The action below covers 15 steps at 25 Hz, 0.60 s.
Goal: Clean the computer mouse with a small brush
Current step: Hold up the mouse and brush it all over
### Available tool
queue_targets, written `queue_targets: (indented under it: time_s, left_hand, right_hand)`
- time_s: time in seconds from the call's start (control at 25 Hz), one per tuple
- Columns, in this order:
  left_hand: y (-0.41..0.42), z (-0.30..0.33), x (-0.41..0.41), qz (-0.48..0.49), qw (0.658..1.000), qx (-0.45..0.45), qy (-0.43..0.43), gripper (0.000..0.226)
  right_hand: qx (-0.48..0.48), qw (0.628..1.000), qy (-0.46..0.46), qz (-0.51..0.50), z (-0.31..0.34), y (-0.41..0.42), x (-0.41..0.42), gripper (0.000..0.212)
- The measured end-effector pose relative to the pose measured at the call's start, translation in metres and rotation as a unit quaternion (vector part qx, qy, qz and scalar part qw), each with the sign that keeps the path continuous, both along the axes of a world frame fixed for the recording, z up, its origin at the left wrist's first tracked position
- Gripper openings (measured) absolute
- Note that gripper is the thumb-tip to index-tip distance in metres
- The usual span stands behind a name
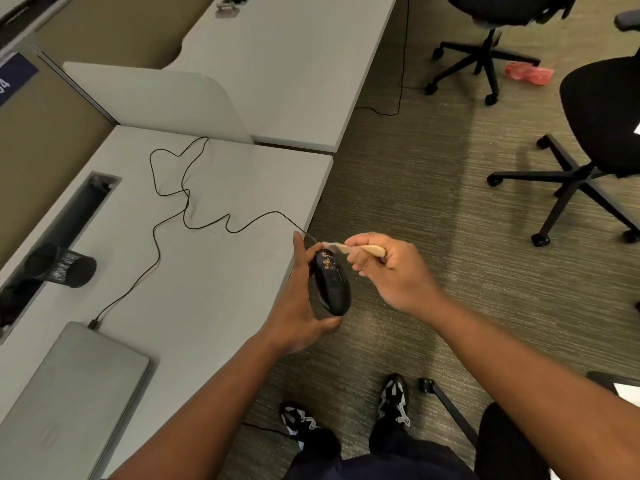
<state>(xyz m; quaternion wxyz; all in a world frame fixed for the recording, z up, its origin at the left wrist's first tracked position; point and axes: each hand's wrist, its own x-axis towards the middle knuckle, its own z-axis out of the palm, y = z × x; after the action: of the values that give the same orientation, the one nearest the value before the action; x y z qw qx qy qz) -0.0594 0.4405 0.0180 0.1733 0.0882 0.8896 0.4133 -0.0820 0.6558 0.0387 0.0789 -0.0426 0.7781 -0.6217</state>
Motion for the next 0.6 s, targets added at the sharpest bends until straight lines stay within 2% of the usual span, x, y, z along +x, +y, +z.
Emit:
queue_targets:
  time_s: [0.12,0.24,0.6]
  left_hand:
    - [-0.0010,-0.0013,-0.0010,0.008,1.000,0.002,0.004,0.158]
    - [-0.0020,-0.0034,-0.0019,0.016,1.000,0.005,0.001,0.159]
    - [-0.0075,-0.0092,-0.0051,0.033,0.999,0.020,-0.005,0.160]
  right_hand:
    - [0.069,0.994,0.067,0.057,0.0027,0.0004,0.0008,0.022]
    - [0.096,0.986,0.103,0.094,0.0029,0.0020,-0.0013,0.026]
    - [0.090,0.983,0.091,0.130,0.0017,0.0062,-0.0012,0.025]
